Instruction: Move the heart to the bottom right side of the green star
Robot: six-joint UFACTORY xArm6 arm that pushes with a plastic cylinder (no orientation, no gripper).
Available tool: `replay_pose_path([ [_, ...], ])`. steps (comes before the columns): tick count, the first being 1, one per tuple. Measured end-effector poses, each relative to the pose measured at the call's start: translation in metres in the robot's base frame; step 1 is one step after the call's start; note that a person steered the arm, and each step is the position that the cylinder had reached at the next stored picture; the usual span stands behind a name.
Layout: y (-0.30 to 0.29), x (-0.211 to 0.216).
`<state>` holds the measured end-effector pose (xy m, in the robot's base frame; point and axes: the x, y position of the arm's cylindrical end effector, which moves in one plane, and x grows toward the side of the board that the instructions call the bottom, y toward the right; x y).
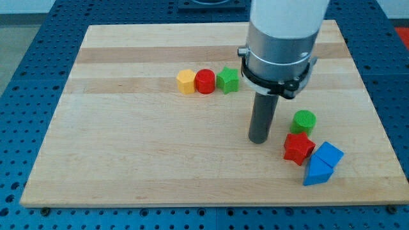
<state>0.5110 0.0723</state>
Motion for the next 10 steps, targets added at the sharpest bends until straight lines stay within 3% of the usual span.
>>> replay_pose_path([
  [10, 0.03, -0.084],
])
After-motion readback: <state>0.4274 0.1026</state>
